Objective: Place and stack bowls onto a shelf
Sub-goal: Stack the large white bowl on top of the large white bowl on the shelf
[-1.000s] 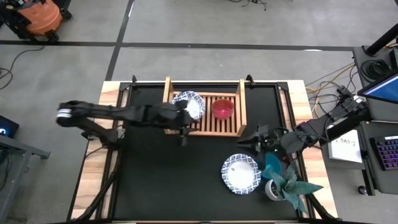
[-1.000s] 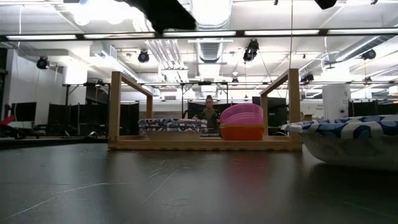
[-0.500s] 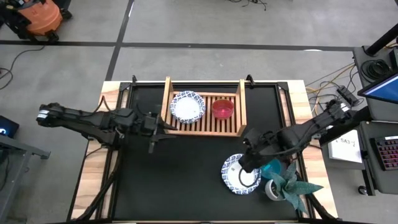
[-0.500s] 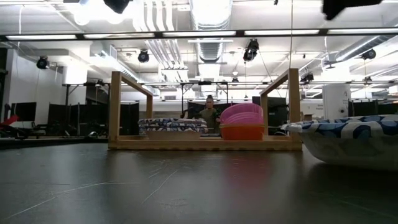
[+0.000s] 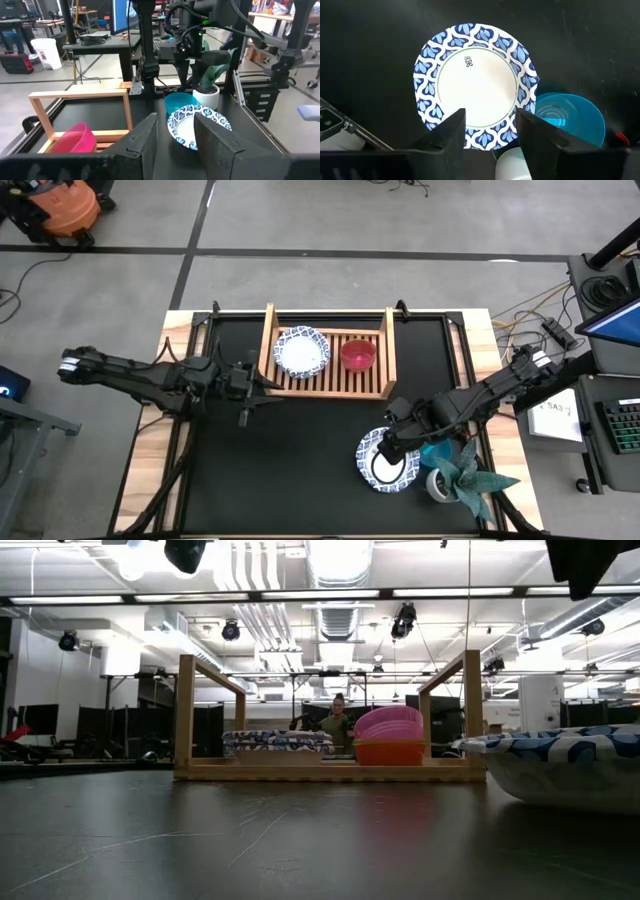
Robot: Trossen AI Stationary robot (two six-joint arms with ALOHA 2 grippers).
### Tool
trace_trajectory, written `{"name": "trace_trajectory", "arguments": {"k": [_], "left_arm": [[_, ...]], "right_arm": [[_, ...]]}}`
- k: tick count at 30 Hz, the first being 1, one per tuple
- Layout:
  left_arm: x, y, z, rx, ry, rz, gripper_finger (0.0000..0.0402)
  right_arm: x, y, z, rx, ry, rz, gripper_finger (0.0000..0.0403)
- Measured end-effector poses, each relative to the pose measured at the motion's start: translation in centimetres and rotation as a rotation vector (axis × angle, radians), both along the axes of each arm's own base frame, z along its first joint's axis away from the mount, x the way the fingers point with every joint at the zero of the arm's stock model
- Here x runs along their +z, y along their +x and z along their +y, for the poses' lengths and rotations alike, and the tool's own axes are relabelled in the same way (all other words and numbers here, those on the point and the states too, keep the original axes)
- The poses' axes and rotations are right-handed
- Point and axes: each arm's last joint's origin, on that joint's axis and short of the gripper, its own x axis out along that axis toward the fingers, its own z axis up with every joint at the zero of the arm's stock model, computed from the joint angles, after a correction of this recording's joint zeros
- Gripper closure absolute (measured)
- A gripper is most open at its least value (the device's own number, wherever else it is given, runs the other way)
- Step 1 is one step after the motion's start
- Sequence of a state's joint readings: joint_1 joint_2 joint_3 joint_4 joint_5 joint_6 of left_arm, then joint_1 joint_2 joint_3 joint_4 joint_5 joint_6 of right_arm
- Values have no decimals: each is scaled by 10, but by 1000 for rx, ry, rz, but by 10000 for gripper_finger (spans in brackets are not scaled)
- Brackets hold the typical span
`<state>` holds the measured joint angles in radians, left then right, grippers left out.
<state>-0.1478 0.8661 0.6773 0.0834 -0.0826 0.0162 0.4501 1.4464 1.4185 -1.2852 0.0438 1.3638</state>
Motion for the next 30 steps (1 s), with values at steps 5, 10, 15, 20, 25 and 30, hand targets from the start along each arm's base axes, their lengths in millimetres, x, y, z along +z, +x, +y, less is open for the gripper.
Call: {"name": "trace_trajectory", "arguments": {"k": [5, 10, 15, 20, 25, 30], "left_arm": [[-2, 2, 0, 11, 4, 16, 290], [-2, 1, 0, 13, 4, 15, 290], [-2, 1, 0, 13, 4, 16, 290], [-2, 1, 0, 13, 4, 17, 290], [-2, 1, 0, 12, 18, 16, 290], [-2, 1, 0, 10, 30, 14, 290]], "right_arm": [[-7, 8, -3, -20, -13, 26, 212], [-21, 18, -2, -7, -40, 72, 210], [-36, 27, 1, 18, -66, 119, 215], [-47, 34, -1, 39, -86, 156, 216], [-56, 38, -4, 89, -107, 189, 216], [-70, 33, -13, 143, -125, 238, 216]]}}
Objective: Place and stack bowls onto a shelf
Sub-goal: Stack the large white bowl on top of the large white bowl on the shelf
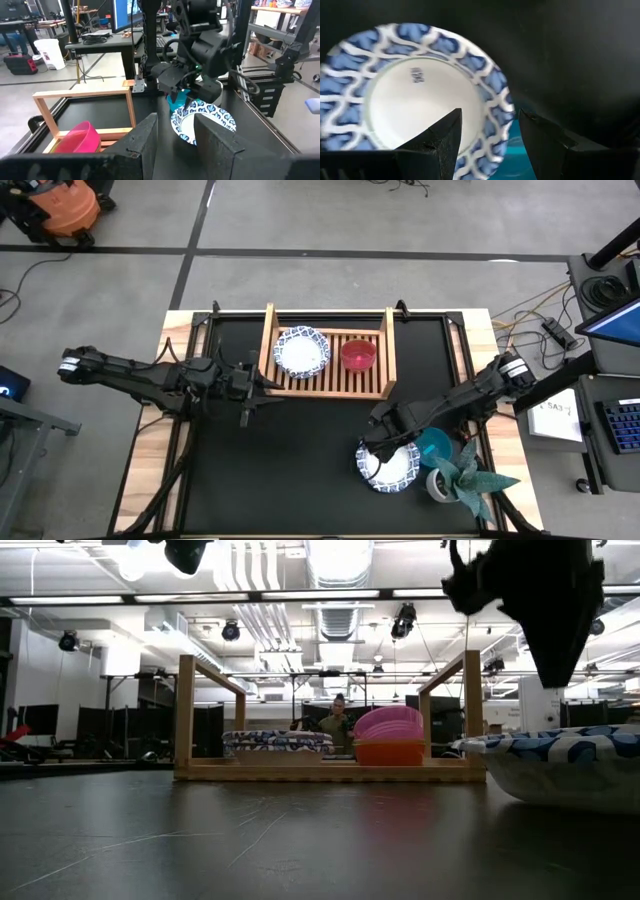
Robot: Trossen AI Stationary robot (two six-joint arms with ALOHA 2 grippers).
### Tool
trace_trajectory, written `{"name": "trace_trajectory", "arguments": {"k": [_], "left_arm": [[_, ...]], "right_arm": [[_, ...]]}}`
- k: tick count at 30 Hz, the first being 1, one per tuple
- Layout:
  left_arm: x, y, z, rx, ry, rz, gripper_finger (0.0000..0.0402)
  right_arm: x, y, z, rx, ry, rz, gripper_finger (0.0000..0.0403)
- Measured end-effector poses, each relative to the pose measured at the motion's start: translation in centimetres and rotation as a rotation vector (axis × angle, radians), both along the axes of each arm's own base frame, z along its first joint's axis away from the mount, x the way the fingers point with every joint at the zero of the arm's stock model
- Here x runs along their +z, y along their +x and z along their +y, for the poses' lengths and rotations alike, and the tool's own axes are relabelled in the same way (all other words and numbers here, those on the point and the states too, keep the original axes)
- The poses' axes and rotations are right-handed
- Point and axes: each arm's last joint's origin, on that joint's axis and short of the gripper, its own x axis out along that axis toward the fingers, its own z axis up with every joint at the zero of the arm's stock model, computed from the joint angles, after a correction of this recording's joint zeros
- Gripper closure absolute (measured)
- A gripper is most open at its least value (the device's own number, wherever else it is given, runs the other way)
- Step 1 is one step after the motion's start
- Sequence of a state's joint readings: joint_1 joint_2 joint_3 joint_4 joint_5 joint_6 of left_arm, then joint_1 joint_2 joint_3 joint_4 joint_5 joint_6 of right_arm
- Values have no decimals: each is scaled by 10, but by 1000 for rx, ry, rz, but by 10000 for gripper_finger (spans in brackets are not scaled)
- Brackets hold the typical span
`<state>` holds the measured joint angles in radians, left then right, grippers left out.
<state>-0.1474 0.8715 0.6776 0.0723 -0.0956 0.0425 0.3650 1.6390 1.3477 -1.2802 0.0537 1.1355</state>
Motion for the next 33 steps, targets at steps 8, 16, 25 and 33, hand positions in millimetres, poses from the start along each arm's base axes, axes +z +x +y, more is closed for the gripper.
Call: {"name": "trace_trajectory", "arguments": {"k": [8, 16, 25, 33], "left_arm": [[0, 0, 0, 0, 0, 0, 290], [0, 0, 0, 0, 1, 1, 290], [-1, 1, 0, 0, 1, 5, 290], [-1, 1, 0, 0, 1, 5, 290]], "right_arm": [[-23, -9, -11, 41, 10, 14, 216], [-46, -14, -12, 47, 50, -36, 217], [-56, -15, -12, 47, 64, -64, 282], [-42, -5, -10, 32, 82, -120, 383]]}}
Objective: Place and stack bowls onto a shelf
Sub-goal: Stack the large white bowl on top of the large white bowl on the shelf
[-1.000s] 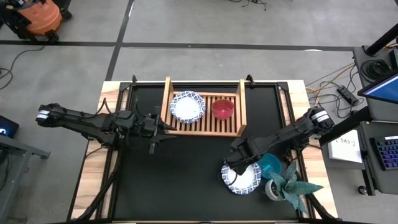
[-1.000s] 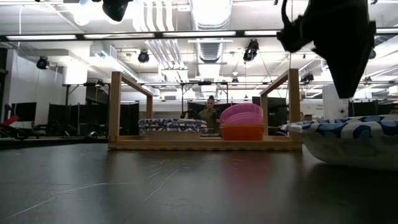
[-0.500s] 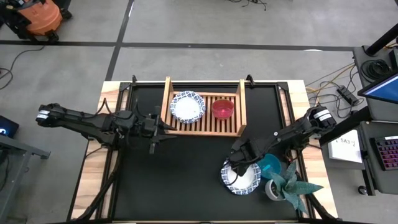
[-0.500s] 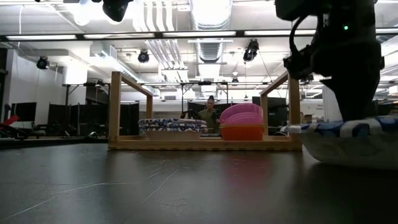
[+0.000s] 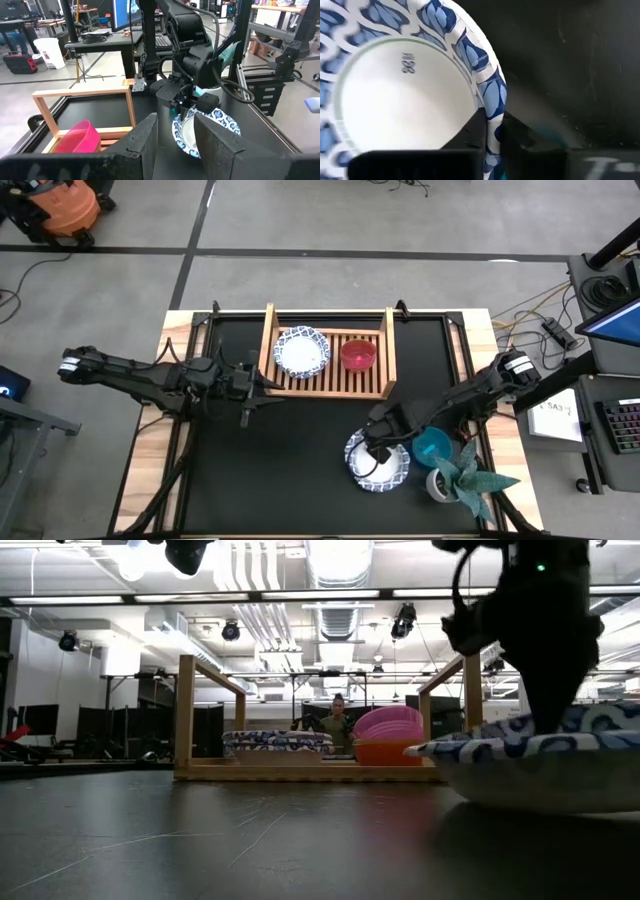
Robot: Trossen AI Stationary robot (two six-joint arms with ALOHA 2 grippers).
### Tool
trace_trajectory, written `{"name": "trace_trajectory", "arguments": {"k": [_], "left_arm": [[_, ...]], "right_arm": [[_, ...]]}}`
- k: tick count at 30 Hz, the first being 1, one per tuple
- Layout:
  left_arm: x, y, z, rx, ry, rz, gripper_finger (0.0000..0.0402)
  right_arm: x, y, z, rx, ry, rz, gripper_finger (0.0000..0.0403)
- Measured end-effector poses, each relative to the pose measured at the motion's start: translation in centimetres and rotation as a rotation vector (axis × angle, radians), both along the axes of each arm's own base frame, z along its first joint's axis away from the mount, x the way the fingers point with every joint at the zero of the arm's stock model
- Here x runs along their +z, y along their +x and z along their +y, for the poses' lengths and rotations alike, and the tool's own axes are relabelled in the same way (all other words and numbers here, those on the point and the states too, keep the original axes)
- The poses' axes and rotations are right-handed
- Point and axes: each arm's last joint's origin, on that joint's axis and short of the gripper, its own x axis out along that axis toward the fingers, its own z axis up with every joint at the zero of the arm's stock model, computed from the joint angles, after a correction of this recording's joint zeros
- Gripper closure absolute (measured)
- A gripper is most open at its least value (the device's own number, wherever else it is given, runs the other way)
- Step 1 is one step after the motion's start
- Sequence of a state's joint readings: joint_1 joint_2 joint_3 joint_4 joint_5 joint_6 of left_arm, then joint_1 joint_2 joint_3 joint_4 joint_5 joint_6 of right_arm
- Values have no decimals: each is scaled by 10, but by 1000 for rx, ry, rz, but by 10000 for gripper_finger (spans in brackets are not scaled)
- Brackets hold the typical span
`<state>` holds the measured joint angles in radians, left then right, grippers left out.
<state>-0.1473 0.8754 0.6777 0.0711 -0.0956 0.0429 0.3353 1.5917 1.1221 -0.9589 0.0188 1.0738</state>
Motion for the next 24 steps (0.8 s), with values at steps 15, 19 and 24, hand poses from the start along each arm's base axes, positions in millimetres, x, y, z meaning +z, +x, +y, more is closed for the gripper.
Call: {"name": "trace_trajectory", "arguments": {"k": [15, 19, 24], "left_arm": [[20, -31, 8, 132, 14, -104, 290], [26, -44, 10, 133, 7, -138, 290], [28, -53, 12, 133, 4, -150, 290]], "right_arm": [[93, 53, -28, 39, -43, -352, 390], [114, 63, -61, 27, -150, -423, 390], [127, 70, -113, -17, -304, -471, 390]]}}
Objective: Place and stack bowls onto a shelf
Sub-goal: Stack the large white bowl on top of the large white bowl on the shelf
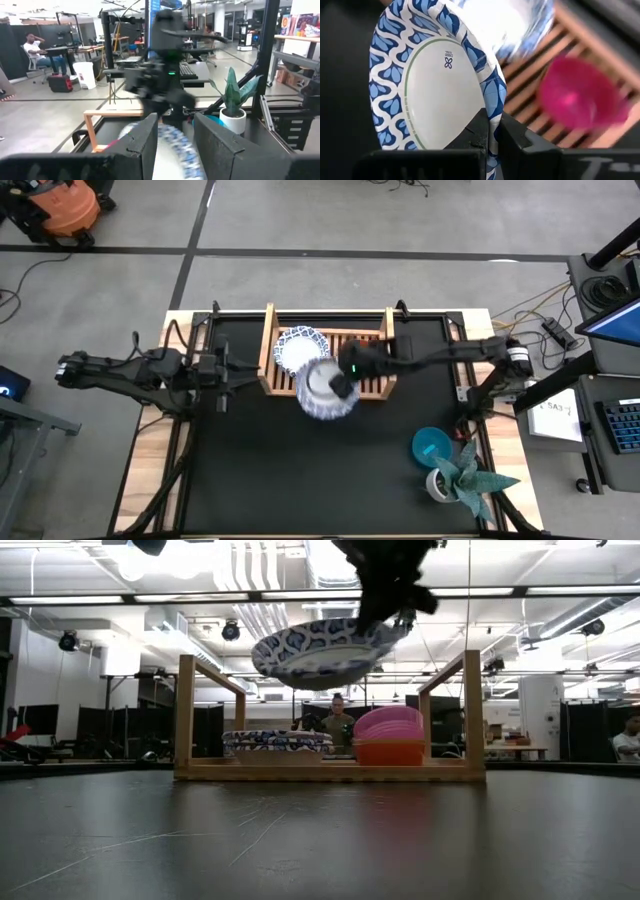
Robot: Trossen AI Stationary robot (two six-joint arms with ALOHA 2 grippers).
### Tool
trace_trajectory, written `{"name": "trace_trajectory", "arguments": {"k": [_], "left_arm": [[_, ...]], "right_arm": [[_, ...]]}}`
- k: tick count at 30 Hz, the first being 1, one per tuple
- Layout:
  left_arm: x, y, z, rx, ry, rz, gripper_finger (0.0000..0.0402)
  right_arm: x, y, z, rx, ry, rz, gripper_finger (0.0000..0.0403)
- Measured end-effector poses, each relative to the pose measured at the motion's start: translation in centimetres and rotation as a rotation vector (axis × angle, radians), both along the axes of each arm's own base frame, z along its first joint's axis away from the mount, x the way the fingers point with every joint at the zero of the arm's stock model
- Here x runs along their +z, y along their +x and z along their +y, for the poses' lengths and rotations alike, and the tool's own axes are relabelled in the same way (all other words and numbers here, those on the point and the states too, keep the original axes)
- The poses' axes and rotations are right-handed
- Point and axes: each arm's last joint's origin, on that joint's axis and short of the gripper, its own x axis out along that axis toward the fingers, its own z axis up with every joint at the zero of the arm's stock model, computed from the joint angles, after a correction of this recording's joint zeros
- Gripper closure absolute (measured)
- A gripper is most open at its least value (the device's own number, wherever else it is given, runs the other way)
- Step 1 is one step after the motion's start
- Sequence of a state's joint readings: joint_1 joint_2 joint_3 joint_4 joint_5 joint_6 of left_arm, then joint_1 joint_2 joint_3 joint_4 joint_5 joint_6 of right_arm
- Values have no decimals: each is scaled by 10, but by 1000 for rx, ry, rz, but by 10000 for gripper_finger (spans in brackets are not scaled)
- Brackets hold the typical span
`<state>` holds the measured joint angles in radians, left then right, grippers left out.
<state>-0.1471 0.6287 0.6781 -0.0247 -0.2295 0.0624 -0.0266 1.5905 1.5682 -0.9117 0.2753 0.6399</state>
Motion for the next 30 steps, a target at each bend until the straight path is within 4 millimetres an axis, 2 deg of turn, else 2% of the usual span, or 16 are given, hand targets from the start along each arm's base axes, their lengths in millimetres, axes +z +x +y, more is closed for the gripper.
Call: {"name": "trace_trajectory", "arguments": {"k": [7, 12, 19, 30], "left_arm": [[1, -2, 0, 0, 19, -5, 290], [-1, -2, 0, 0, 32, 12, 290], [-2, -2, 0, 0, 36, 17, 290], [-2, -2, 0, 0, 37, 22, 290]], "right_arm": [[8, 13, -64, -41, -98, -170, 390], [1, 23, -91, -64, -149, -213, 390], [-21, 36, -109, -79, -166, -190, 390], [-47, 57, -116, -68, -174, -174, 390]]}}
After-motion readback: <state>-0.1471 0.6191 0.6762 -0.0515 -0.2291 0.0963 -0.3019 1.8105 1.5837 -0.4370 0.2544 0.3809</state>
